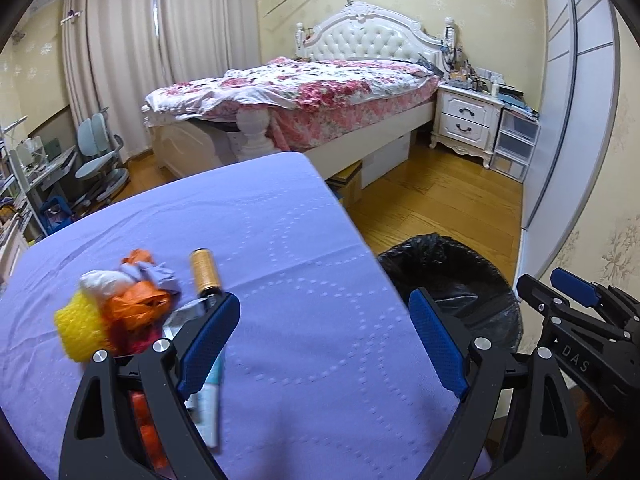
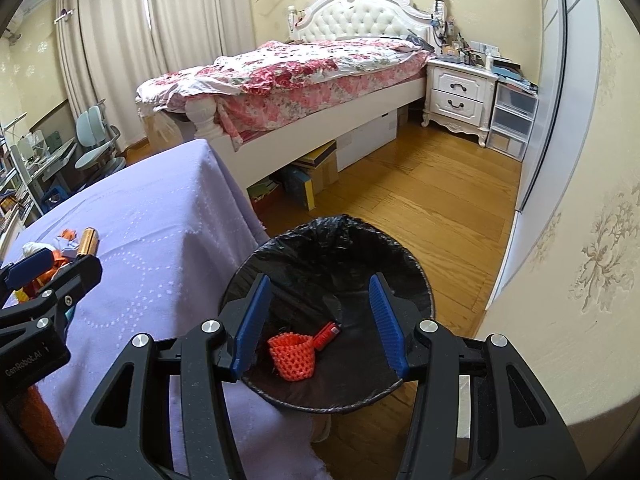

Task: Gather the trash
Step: 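Move both open tools back over the remaining trash on the table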

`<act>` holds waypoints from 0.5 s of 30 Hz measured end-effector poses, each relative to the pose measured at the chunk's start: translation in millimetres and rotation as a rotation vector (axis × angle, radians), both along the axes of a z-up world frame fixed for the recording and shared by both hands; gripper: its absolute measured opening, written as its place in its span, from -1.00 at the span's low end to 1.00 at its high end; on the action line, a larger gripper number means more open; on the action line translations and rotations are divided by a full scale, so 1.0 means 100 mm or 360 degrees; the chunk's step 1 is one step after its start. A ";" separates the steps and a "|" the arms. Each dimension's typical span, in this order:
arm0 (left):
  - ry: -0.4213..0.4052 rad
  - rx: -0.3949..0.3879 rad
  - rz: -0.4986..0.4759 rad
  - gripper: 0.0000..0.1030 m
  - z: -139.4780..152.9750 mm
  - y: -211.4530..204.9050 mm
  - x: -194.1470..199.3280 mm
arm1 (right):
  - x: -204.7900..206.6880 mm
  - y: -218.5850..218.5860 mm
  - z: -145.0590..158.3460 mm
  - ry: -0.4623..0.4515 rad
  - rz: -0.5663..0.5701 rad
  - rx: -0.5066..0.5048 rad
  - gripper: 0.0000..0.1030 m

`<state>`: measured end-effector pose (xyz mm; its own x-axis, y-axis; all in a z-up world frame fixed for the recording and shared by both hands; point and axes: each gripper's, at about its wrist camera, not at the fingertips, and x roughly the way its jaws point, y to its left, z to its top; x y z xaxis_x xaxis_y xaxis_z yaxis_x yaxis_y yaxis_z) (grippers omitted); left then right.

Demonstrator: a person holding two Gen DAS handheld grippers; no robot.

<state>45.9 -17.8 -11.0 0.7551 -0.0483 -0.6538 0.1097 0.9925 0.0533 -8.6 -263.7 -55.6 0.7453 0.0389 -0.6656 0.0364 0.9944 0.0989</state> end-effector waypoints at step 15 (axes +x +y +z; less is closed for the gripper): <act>0.0010 -0.0015 0.0359 0.67 -0.03 1.09 -0.52 | -0.20 0.87 0.08 0.0014 0.0304 -0.0017 -0.02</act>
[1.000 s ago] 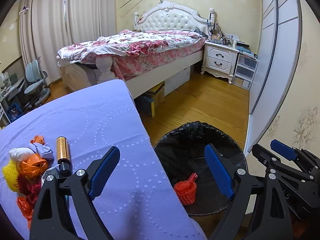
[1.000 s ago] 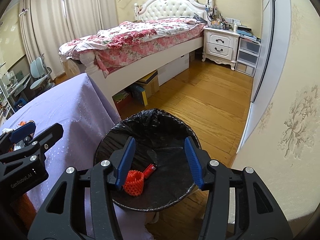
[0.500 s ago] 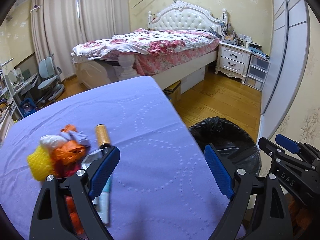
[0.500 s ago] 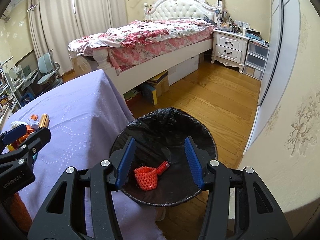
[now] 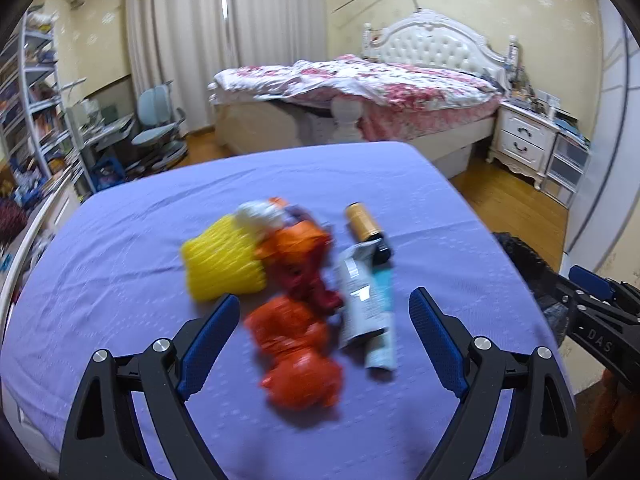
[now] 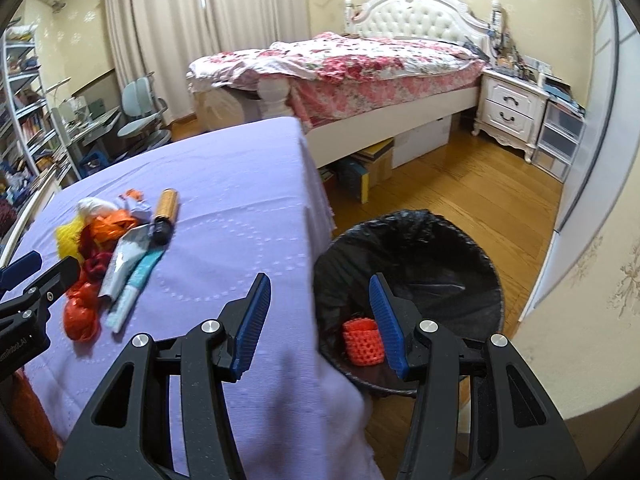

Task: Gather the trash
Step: 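Move both open tools back over the remaining trash on the table, then grasp the orange plastic bag with the left tool while the right tool grasps the teal toothpaste tube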

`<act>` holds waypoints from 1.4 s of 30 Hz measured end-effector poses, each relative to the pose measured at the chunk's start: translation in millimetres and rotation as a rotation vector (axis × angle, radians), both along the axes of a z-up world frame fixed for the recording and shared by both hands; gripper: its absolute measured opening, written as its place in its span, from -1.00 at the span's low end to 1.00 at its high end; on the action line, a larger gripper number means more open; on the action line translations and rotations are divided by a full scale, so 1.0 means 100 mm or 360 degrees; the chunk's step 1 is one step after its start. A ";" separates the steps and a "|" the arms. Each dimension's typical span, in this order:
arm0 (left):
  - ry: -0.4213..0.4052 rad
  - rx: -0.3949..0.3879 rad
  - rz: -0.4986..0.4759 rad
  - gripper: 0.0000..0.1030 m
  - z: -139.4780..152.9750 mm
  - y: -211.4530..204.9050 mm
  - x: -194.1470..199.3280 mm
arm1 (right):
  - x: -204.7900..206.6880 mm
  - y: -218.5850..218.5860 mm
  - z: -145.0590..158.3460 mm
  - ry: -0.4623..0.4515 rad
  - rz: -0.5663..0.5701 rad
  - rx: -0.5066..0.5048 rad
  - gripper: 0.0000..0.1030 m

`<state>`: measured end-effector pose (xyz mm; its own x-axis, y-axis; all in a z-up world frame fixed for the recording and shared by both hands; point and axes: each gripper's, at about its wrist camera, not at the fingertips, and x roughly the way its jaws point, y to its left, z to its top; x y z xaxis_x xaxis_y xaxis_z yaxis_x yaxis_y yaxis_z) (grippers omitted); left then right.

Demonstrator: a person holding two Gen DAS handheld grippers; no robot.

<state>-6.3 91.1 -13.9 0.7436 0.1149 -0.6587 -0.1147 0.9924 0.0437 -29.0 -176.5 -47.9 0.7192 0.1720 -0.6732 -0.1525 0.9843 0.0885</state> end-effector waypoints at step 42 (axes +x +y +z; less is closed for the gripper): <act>0.0159 -0.0237 0.0036 -0.19 -0.39 0.68 -0.32 | -0.15 1.17 -0.07 0.0073 0.0389 -0.0142 -0.02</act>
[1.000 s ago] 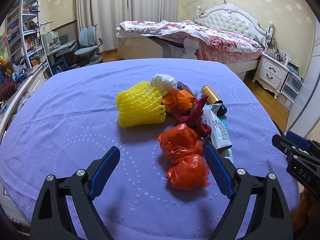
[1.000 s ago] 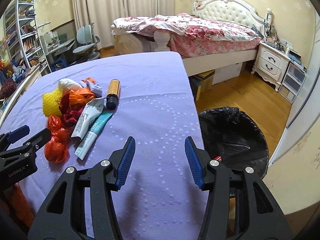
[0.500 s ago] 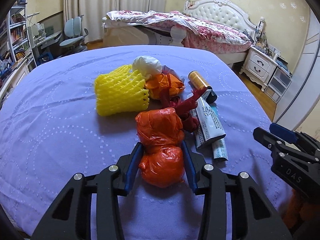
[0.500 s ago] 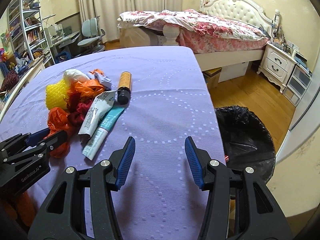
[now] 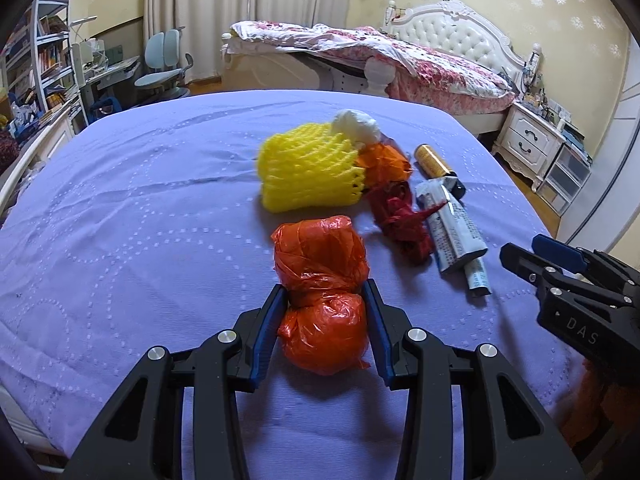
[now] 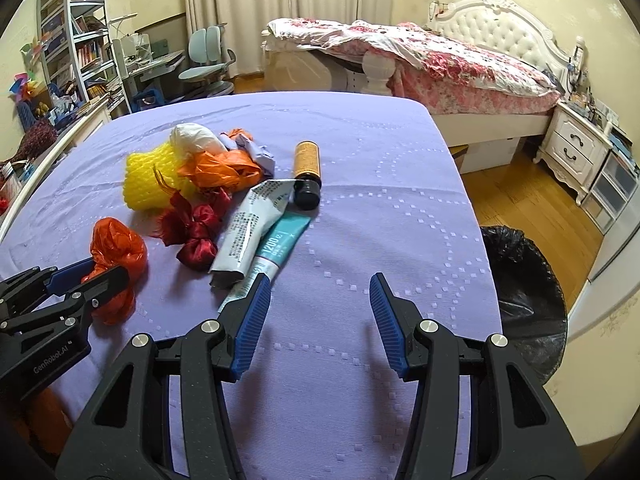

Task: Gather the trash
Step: 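Grasp the orange plastic bag with the left tool while the right tool grasps the teal toothpaste tube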

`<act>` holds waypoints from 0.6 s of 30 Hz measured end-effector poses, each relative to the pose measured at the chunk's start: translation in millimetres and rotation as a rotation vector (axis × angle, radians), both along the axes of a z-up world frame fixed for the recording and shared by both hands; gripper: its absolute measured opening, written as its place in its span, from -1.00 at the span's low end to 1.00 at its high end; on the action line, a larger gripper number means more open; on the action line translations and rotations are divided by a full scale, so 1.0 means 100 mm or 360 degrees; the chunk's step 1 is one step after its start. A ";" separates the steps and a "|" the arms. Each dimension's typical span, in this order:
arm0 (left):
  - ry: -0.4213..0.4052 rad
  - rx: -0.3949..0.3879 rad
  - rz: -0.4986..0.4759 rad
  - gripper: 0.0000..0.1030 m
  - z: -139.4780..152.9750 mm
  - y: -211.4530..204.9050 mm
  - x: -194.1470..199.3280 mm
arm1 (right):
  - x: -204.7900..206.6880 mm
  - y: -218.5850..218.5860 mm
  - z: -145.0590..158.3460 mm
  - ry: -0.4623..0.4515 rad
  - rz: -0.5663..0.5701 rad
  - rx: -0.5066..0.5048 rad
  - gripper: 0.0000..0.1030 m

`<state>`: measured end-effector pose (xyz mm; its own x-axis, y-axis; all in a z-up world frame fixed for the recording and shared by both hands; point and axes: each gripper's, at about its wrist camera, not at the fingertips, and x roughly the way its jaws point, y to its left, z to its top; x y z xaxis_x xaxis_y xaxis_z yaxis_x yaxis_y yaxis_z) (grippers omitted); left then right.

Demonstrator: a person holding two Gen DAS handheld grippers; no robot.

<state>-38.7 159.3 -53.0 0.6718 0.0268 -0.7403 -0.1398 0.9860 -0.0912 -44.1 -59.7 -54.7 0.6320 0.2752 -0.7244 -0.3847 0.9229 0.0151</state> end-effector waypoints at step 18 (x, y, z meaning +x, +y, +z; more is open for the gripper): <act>-0.0043 0.0101 0.0208 -0.20 0.02 0.54 -0.06 | 0.11 0.14 0.05 0.0039 -0.0038 0.0043 -0.02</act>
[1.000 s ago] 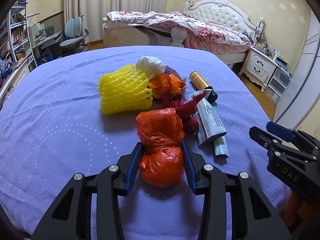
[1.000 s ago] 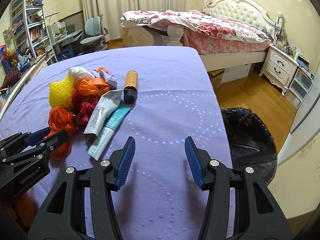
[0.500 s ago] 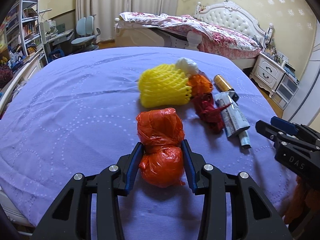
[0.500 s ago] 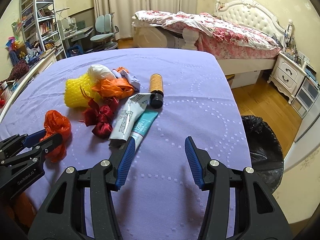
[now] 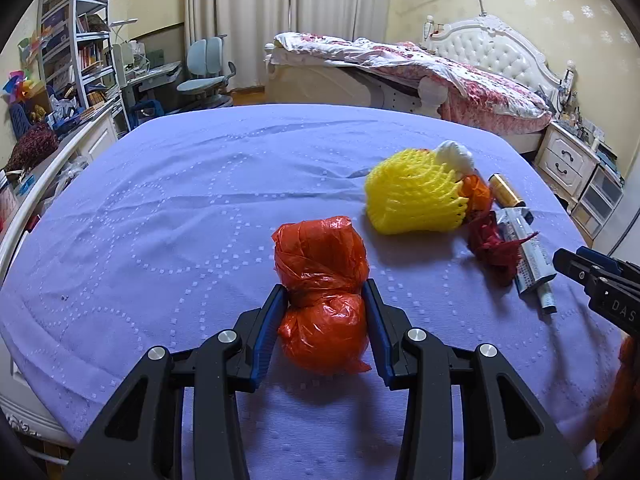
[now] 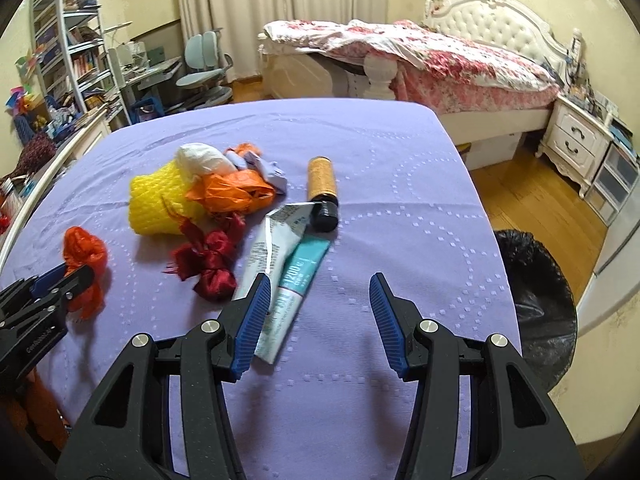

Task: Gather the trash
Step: 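Grasp the orange plastic bag with the left tool while the right tool grasps the teal toothpaste tube, then carry the orange bag and teal tube in both tools over the trash bin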

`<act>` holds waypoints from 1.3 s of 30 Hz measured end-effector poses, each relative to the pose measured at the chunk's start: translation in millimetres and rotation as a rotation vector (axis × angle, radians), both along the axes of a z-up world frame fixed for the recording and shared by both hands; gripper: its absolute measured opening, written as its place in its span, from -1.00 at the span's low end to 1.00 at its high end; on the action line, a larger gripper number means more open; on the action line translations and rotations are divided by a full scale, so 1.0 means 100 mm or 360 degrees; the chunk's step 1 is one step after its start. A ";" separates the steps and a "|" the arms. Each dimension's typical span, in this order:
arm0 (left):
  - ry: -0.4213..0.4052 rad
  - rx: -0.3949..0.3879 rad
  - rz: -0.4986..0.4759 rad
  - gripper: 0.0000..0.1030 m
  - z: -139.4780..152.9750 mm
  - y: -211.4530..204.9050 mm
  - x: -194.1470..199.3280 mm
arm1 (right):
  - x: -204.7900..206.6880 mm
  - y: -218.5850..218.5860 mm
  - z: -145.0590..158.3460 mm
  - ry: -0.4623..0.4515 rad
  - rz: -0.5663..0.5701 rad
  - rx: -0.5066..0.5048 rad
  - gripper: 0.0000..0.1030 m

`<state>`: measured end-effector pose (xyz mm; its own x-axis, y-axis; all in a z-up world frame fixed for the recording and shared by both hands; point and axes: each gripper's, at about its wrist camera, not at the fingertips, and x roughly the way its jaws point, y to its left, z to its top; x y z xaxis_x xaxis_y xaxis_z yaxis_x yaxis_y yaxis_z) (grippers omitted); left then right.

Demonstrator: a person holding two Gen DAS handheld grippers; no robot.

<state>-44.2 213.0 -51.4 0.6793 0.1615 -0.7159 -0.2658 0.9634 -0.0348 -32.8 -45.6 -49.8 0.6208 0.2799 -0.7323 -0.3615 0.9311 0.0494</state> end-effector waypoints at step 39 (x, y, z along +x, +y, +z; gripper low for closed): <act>-0.0108 -0.0057 -0.0063 -0.21 0.16 -0.16 -0.08 | -0.10 -0.31 -0.01 -0.0042 0.0020 -0.0037 -0.68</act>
<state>-52.0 197.5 -35.2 0.7318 0.1085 -0.6728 -0.2233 0.9709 -0.0863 -42.5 -76.7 -51.2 0.6366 0.2710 -0.7220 -0.3743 0.9271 0.0180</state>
